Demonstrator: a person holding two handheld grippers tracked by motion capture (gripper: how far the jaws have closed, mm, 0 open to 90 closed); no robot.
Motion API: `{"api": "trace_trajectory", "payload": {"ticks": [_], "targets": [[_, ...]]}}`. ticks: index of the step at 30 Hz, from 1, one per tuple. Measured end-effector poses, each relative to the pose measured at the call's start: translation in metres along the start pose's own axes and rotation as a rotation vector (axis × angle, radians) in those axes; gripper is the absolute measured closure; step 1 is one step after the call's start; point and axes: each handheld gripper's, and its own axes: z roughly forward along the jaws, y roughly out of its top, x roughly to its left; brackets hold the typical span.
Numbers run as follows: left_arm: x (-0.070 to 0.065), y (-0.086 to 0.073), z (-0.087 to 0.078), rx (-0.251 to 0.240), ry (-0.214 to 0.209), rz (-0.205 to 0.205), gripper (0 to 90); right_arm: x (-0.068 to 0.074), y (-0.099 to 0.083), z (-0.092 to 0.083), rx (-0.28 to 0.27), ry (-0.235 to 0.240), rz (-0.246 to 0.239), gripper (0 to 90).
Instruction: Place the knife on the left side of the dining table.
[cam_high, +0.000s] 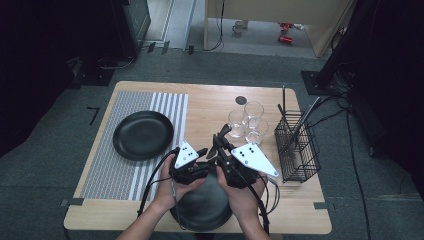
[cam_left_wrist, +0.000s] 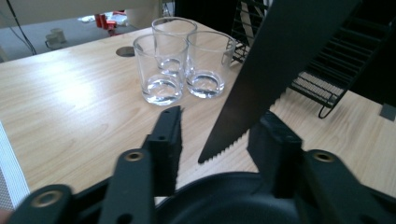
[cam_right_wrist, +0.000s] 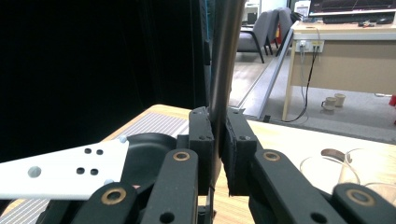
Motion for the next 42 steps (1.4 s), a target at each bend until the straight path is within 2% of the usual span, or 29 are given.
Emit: {"api": "trace_trajectory", "payload": {"ticks": [3, 5, 9, 13, 16, 23, 26, 28, 29, 35, 39, 42], "targets": [[0.000, 0.001, 0.001, -0.018, 0.011, -0.011, 62.8, 0.000, -0.001, 0.000, 0.003, 0.002, 0.005, 84.2], [-0.002, 0.001, 0.002, -0.027, 0.019, -0.001, 66.3, 0.001, -0.003, 0.001, 0.002, 0.004, 0.005, 84.1], [-0.007, -0.001, 0.001, -0.034, 0.019, 0.057, 70.2, 0.001, -0.003, 0.001, 0.000, 0.000, 0.004, 84.0], [-0.015, -0.002, -0.002, -0.058, 0.052, 0.143, 74.3, 0.001, -0.003, 0.000, -0.014, 0.006, 0.003, 83.7], [-0.019, -0.003, -0.005, -0.090, 0.072, 0.184, 76.2, 0.002, -0.002, -0.002, -0.030, 0.010, 0.007, 83.2], [-0.021, -0.006, -0.010, -0.129, 0.119, 0.223, 79.4, 0.005, -0.003, 0.000, -0.024, 0.022, 0.010, 82.0], [-0.020, -0.006, -0.012, -0.145, 0.138, 0.229, 81.6, 0.003, -0.003, 0.002, -0.025, 0.024, 0.017, 81.1], [-0.020, -0.006, -0.013, -0.154, 0.149, 0.222, 90.0, 0.001, -0.002, 0.003, -0.025, 0.023, 0.030, 79.4], [-0.020, -0.006, -0.013, -0.154, 0.156, 0.225, 90.0, 0.000, -0.001, 0.004, -0.024, 0.034, 0.043, 79.6], [-0.019, -0.007, -0.013, -0.160, 0.123, 0.192, 90.0, 0.000, -0.001, 0.006, -0.022, 0.043, 0.039, 79.4], [-0.020, -0.008, -0.015, -0.173, 0.114, 0.185, 90.0, -0.002, -0.002, 0.007, -0.017, 0.050, 0.049, 78.9], [-0.020, -0.007, -0.017, -0.199, 0.093, 0.182, 90.0, -0.002, -0.004, 0.011, 0.004, 0.068, 0.060, 77.6]]}}
